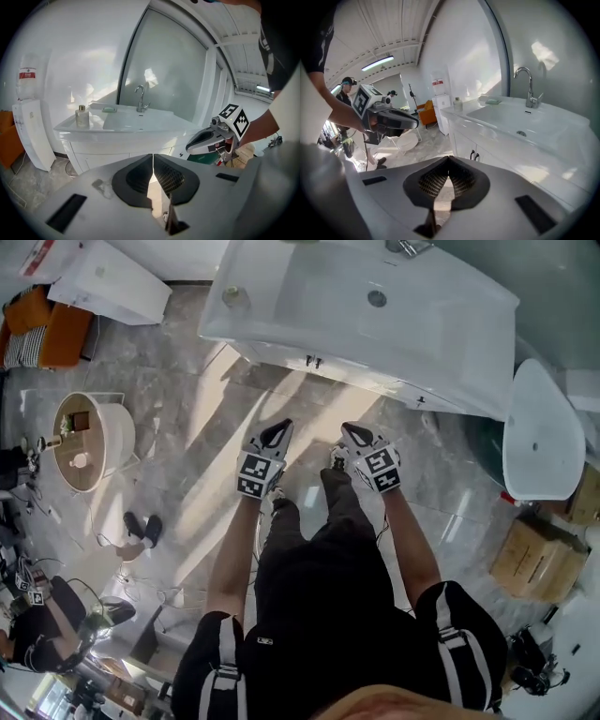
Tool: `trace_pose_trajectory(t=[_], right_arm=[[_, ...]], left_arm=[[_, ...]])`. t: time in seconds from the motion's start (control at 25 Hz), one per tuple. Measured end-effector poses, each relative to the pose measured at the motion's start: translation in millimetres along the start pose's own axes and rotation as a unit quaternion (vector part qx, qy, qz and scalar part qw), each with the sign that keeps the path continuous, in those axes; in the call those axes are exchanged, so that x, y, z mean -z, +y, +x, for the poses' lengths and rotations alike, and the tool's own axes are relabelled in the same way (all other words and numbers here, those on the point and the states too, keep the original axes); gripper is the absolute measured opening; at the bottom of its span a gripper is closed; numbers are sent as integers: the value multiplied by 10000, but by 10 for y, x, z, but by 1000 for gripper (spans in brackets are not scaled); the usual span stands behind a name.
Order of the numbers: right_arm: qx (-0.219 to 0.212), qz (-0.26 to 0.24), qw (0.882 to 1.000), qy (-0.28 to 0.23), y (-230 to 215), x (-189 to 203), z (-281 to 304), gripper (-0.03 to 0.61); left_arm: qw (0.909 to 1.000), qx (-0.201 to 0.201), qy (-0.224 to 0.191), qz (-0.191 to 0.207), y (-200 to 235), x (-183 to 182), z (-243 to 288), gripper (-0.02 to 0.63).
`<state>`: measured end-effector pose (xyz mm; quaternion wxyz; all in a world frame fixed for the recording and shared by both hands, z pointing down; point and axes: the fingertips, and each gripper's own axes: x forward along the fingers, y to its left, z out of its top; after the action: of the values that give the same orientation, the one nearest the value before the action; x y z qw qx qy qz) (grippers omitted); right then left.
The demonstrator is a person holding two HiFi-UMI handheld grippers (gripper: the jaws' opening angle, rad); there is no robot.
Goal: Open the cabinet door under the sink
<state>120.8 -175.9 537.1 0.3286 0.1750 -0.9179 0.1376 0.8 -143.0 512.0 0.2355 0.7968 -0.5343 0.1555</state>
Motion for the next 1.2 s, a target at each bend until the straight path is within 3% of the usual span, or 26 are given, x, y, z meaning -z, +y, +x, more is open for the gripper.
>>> trace_pose_trajectory(t=[0.24,0.56,0.92,1.08,1.2], right_arm=[[232,295,9993,90,-408,425,474,58],[95,186,9994,258,-547,956,850,58],[-65,204,9984,530,-700,1500,1140,58],[-63,293,9982,520,-807,1596,1047,58],[-81,348,9974,618,-780,1712,1084,58]], left_arm=[[10000,-12,-7,-47,376,334,714,17],[9998,48,143,128,703,914,1620,17],[9996,-286,69,-18,1158,1180,2387,18],[9982,-550,199,121,1199,1199,2658,20],[9971,-712,267,19,1349,1275,2822,80]])
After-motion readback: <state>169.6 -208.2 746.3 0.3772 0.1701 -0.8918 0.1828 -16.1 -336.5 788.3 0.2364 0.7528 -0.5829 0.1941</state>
